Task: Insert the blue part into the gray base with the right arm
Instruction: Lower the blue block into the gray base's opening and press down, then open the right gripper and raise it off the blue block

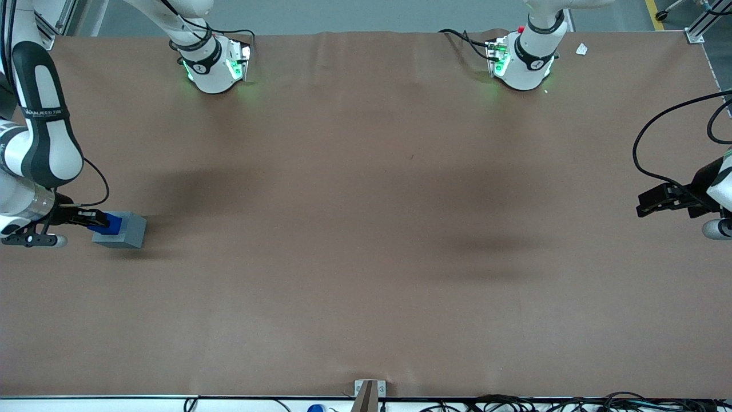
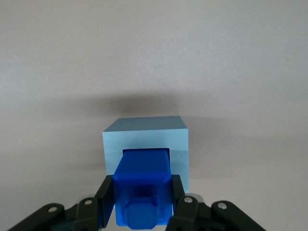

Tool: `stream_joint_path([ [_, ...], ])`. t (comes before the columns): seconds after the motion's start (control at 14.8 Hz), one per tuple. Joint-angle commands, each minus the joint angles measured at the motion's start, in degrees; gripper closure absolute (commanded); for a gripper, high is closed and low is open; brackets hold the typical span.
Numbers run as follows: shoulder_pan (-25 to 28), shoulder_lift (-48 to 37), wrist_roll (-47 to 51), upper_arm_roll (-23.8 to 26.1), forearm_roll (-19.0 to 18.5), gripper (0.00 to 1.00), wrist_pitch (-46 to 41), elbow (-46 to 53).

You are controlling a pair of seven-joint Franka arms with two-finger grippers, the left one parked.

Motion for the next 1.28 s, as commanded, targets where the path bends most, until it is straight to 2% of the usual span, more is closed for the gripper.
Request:
stream_joint_path([
  [0.0,-0.5,-0.3,-0.6,0.6,0.0,0.28,0.0,-0.1],
  [0.07,-0.4,-0.4,-0.6,0.6,0.0,0.27,-0.2,0.0],
  [0.27,-0.1,-0.9,-0.5,0.8,0.0,0.17,-0.7,0.2],
  [0.4,0.1,-1.4,-0.3,1.0,0.0,0.00,-1.6,0.8],
  [1.01,4.0,-9.7,0.4,1.1,1.7,0.00,-9.5,1.5],
  [1.21,7.1,-13.2,5.7,1.1,1.7,0.00,-12.6,1.6],
])
